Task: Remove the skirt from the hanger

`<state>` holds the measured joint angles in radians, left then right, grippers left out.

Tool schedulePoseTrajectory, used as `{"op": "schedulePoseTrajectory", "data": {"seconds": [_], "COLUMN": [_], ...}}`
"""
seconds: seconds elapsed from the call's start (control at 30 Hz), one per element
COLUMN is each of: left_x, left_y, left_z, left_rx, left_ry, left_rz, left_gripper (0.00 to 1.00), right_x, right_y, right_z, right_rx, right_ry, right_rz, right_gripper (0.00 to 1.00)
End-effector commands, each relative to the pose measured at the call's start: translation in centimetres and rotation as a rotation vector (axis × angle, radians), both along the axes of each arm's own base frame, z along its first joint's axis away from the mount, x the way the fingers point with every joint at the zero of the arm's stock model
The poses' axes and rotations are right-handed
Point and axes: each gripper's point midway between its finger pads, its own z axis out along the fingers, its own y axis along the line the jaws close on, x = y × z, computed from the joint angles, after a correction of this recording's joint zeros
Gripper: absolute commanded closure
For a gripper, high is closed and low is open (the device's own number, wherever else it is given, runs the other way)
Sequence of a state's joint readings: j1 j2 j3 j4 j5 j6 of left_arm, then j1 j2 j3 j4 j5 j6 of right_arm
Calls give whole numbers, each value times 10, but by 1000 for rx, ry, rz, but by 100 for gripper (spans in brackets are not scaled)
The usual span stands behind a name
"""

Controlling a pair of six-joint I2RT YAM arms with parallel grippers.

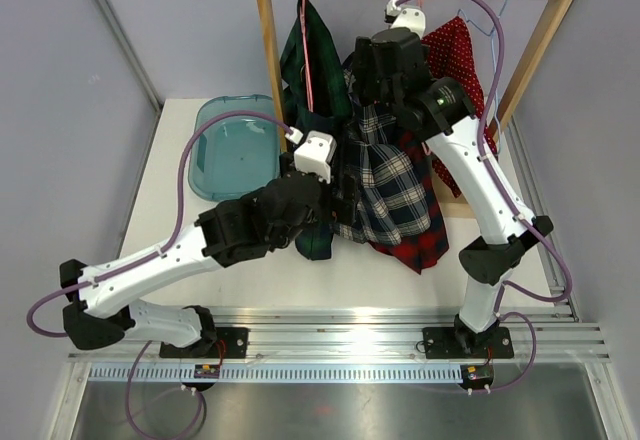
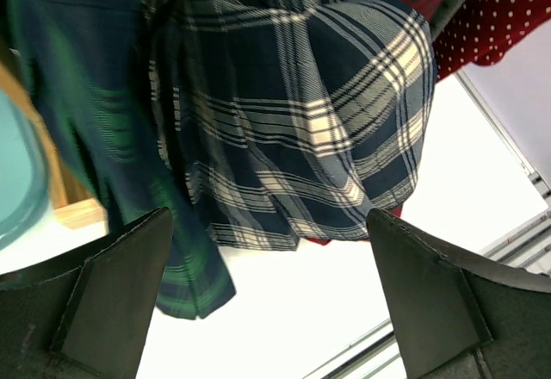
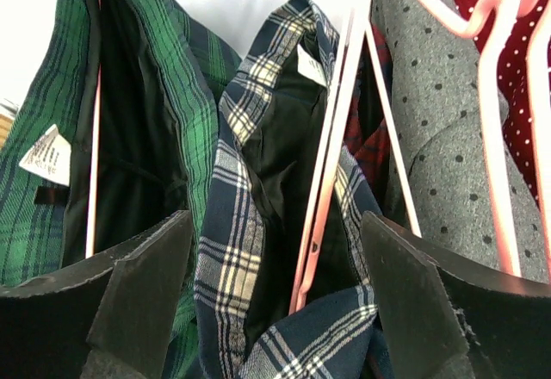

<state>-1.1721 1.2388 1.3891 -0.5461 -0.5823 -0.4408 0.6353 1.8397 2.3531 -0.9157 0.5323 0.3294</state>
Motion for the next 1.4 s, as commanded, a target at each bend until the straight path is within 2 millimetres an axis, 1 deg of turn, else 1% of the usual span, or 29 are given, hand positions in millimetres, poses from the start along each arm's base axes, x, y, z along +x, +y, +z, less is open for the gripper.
{"op": "schedulePoseTrajectory", "data": {"seconds": [0.0,0.13,0.2,0.23,0.33,0.37,0.43,0.47,0.53,0.57,0.67,0.7,0.73,0.77,0.8,0.83,0.87,0.9,0.93,0.97,1.03,1.07,1.1,1.17,1.2,1.23,1.27,1.3,1.37], "left_x": [1,7,12,14,18,18,21,24,32,38,55,62,74,84,92,108,115,126,132,139,147,148,149,145,143,138,134,132,122], "left_y": [-16,-26,-32,-33,-39,-41,-43,-42,-41,-39,-38,-37,-33,-39,-41,-36,-40,-46,-48,-50,-58,-62,-64,-68,-69,-67,-66,-64,-62], "left_z": [15,17,15,19,19,20,20,18,19,23,26,27,27,18,24,20,17,13,11,12,11,10,11,18,20,29,30,35,52], "left_rx": [-100,-103,-95,-95,-93,-95,-92,-81,-76,-92,-112,-107,-110,-93,-117,-114,-115,-112,-111,-117,-113,-109,-113,-129,-138,-155,-154,-154,-158], "left_ry": [-23,-51,-60,-70,-81,-84,-96,-105,-132,-157,-211,-222,-225,-213,-209,-200,-187,-179,-174,-176,-182,-181,-176,-169,-168,-178,-179,-189,-204], "left_rz": [-15,-13,-2,0,1,0,6,26,58,97,146,157,182,179,184,209,197,201,200,199,194,186,179,160,156,151,149,144,123], "left_gripper": [1,1,1,1,1,1,1,1,1,1,1,1,1,1,1,1,1,2,3,9,19,22,28,36,44,48,50,50,48], "right_x": [6,14,19,20,26,27,30,30,31,31,31,31,31,29,29,28,25,23,22,18,15,10,9,4,3,0,-2,-5,-12], "right_y": [-8,-9,-12,-12,-15,-15,-17,-17,-17,-18,-17,-18,-18,-18,-19,-18,-19,-19,-18,-20,-20,-20,-21,-23,-23,-25,-25,-27,-29], "right_z": [14,8,2,0,-5,-6,-8,-8,-10,-8,-10,-10,-12,-10,-10,-10,-6,-6,-5,1,3,8,10,18,21,27,31,44,54], "right_rx": [31,24,20,17,18,17,17,18,20,24,22,22,19,23,23,27,39,47,49,67,77,87,91,100,101,102,102,118,128], "right_ry": [-50,-47,-38,-35,-30,-32,-30,-30,-28,-29,-23,-23,-18,-19,-18,-16,-21,-19,-18,-28,-28,-36,-39,-52,-56,-67,-72,-96,-103], "right_rz": [-29,-33,-44,-46,-53,-54,-60,-62,-60,-57,-53,-53,-51,-47,-48,-44,-37,-34,-28,-25,-17,-8,-5,2,2,6,8,12,25], "right_gripper": [14,26,28,29,38,46,52,62,71,81,99,100,100,100,100,100,100,100,100,100,100,100,100,100,100,100,100,100,100]}}
